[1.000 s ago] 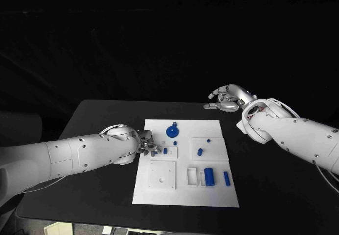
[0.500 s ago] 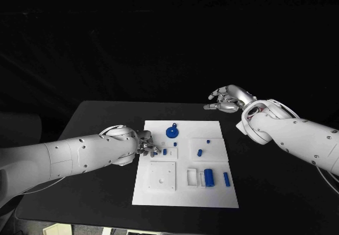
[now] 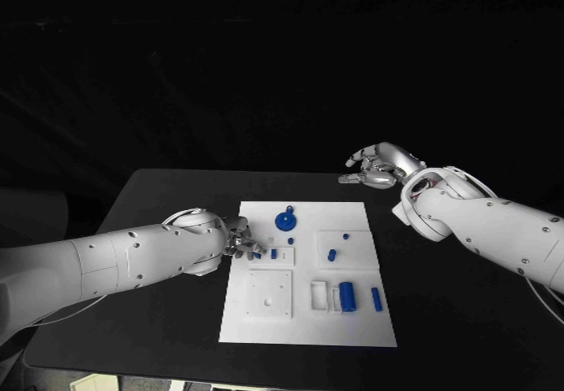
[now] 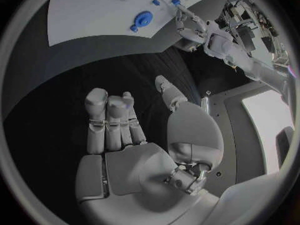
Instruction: Assemble the parts on the task board
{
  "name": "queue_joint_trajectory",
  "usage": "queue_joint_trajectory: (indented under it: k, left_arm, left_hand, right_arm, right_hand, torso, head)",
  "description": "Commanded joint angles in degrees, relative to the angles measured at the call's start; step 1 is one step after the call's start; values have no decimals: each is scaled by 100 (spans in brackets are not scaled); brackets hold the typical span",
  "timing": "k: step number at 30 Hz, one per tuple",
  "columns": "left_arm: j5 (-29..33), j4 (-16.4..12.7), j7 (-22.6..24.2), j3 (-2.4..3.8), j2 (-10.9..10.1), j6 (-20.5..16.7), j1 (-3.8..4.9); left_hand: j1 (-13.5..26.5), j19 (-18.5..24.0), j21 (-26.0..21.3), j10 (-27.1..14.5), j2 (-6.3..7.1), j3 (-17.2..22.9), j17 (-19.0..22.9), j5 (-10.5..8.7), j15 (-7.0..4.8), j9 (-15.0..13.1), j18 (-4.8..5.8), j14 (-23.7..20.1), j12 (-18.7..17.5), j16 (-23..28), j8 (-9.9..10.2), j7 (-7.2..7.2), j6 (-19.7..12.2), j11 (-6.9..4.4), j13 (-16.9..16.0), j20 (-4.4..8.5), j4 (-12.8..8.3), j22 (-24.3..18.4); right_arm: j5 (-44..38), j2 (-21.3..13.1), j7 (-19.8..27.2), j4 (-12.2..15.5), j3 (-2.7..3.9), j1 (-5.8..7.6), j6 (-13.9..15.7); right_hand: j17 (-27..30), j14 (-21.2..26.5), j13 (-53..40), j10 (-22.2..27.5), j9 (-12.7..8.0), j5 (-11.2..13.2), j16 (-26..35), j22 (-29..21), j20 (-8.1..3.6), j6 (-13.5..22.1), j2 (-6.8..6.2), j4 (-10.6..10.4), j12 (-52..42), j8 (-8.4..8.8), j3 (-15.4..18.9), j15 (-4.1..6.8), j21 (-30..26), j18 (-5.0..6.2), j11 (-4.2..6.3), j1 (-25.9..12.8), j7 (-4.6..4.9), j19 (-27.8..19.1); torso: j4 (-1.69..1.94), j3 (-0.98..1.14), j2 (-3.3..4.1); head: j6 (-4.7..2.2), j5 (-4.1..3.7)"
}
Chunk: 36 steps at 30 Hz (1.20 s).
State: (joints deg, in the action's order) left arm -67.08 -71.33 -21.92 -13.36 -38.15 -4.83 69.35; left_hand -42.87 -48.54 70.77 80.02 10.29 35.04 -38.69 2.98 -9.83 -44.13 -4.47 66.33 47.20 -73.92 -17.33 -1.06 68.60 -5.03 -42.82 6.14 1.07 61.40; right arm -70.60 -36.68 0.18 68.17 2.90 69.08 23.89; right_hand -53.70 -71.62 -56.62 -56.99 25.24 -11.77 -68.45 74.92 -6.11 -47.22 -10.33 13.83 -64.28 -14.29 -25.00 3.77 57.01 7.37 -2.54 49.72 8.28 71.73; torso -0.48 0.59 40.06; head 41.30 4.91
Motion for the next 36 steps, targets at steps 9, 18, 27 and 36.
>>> queue_joint_trajectory:
  k: [9,18,27,36]
  left_arm:
    - [146,8,-45,-13,0,-18,-22]
    - [220,17,-29,-12,-12,-79,-22]
    - [839,-29,97,94,-103,-417,-21]
    - [968,-83,128,196,-140,-457,-21]
  left_hand:
    - [-69,-2,66,-12,415,184,-22,-18,-25,-81,-57,-22,-34,16,-46,-2,-83,5,-34,893,541,-43]
    - [-106,2,75,-13,454,181,-24,-18,-26,-95,-59,-24,-35,15,-52,-3,-92,6,-41,892,606,-49]
    - [-94,5,86,-17,517,159,-20,-18,-34,-120,-63,-27,-50,24,-60,-5,-107,8,-47,890,844,-73]
    - [-71,14,94,-19,593,100,-18,-18,-39,-137,-69,-30,-61,29,-63,-5,-119,7,-52,891,1017,-89]
  right_arm:
    - [-12,-5,25,7,2,-5,-55]
    - [-12,-8,25,8,2,-5,-54]
    - [-12,-11,27,7,2,-11,-51]
    - [-12,-10,26,9,2,-12,-52]
  right_hand:
    - [9,21,0,24,-5,-36,27,52,-32,59,37,-8,-21,-25,1,-5,-25,763,-10,-8,93,5]
    - [9,20,3,23,-5,-35,27,53,-32,58,37,-9,-23,-26,3,-5,-25,763,-10,-10,93,5]
    - [9,20,5,23,-5,-35,27,53,-31,59,38,-11,-25,-26,5,-5,-26,763,-10,-13,93,6]
    - [9,19,7,23,-5,-34,27,54,-31,59,37,-13,-27,-26,7,-5,-27,763,-10,-15,93,7]
  torso:
    - [4,0,-1]
    - [-1,6,1]
    - [1,6,0]
    - [2,7,-1]
  head:
    - [7,2]
    - [7,6]
    - [-2,-6]
    - [1,1]
